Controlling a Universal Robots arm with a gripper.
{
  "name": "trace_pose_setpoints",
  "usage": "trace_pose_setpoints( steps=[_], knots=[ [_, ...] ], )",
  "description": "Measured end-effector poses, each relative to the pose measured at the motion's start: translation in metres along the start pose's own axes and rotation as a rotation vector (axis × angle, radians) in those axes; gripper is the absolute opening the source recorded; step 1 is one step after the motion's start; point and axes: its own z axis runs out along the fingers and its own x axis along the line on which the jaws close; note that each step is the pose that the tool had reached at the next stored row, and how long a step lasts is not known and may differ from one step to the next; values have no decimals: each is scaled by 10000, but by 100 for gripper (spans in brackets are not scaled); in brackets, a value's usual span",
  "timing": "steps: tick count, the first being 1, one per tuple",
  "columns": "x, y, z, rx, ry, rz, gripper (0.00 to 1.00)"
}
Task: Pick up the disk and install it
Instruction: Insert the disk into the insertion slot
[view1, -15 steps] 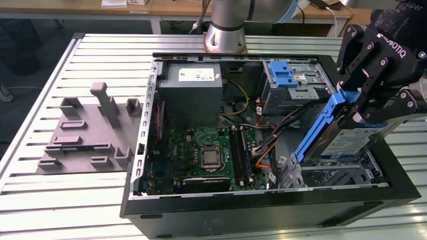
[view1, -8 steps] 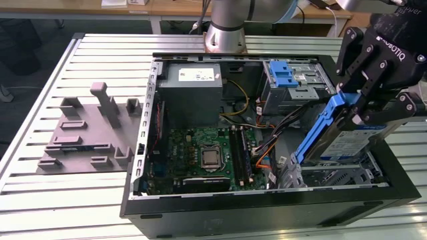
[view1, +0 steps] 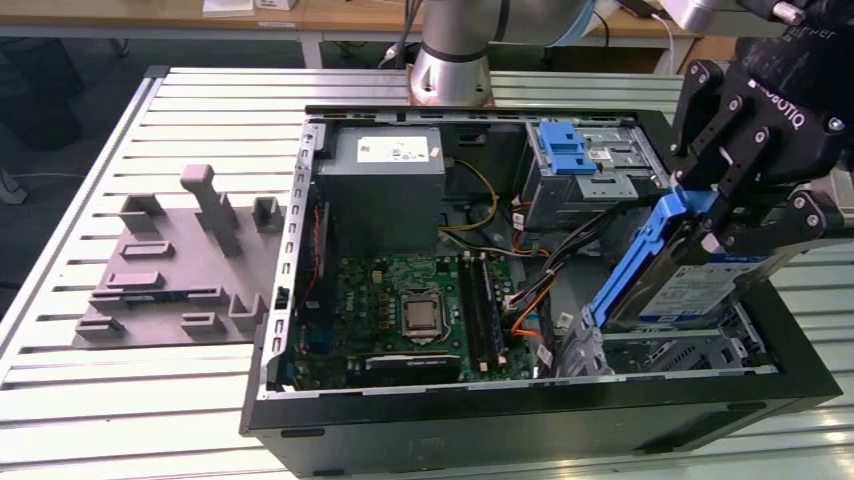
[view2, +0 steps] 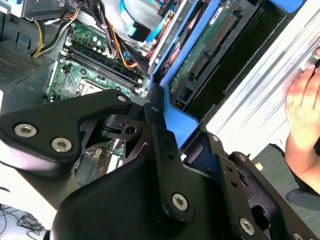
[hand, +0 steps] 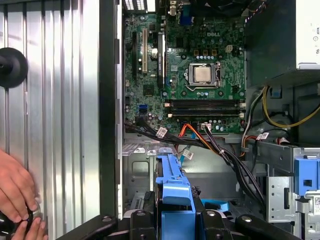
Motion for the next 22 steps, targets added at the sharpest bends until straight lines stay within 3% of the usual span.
trace_pose_setpoints(
  steps=[11, 22],
  knots=[
    [1, -1, 70, 0, 1, 0, 36],
    [1, -1, 92, 0, 0, 0, 36]
  ],
)
